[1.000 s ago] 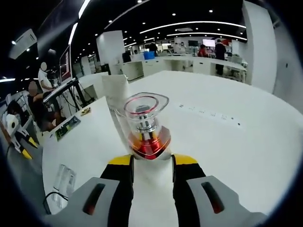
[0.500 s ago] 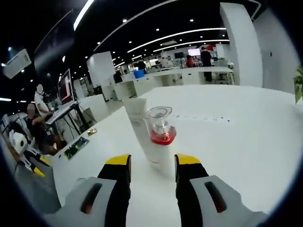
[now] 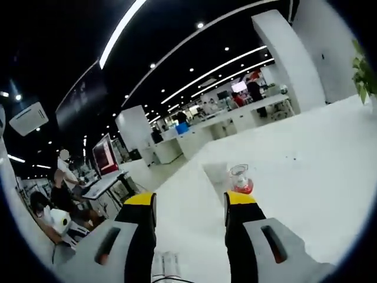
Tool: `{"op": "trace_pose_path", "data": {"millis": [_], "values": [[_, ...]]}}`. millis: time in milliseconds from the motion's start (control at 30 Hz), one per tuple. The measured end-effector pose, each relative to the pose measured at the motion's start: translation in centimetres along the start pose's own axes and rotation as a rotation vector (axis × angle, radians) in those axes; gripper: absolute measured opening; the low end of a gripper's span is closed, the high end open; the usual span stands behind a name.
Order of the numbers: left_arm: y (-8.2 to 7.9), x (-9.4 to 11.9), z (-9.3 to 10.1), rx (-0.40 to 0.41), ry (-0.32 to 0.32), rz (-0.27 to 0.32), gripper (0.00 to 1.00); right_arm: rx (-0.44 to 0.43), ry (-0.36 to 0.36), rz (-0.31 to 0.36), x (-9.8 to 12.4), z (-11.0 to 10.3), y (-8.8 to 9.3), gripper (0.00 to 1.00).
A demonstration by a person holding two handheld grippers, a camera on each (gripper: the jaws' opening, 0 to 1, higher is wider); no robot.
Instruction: Arrange the skincare products in the storage area until every visible bottle or jar stands upright without overlapping.
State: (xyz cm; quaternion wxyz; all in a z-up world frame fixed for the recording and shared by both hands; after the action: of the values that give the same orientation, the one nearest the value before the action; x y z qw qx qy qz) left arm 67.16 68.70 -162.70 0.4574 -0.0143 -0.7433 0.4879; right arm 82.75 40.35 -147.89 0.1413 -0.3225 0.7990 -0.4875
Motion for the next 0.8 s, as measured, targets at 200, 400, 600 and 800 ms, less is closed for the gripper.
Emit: {"op": "trace_pose_path", "data": {"millis": [200, 400, 600, 800], "values": [[-0.1, 0.1, 0.1, -0.027, -0.002, 0.010, 0.31, -0.010, -0.105, 0.003, 2.1, -3.2, -1.0, 0.48], [-0.1, 0.0, 0.6, -0.047, 0.015, 0.006, 0.31, -0.022, -0.104, 0.019, 5.4, -3.6, -0.9, 0.47], [-0.2, -0.1, 0.9, -0.060, 0.028, 0.008, 0.31, -0.024, -0.020, 0.014, 9.7, -2.1, 0.1, 0.46], [-0.2, -0.1, 1.0, -0.062, 0.038, 0.009, 0.31, 0.058, 0.112, -0.063, 12.8, -0.6, 1.6, 0.45]]}}
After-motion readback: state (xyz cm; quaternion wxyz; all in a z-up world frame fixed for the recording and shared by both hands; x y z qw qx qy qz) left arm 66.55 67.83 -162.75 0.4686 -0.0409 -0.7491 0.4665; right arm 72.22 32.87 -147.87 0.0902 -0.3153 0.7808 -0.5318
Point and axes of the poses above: the point that each gripper's makers call its tool centre point, and the gripper's own axes: x roughly backward along the fingers, z roughly to its right, y roughly out of its underside, the point moved 3 cm from there along x, roughly backward along the fingers, and after that the axes turned 5 degrees about -x, right-handed, at the moved point
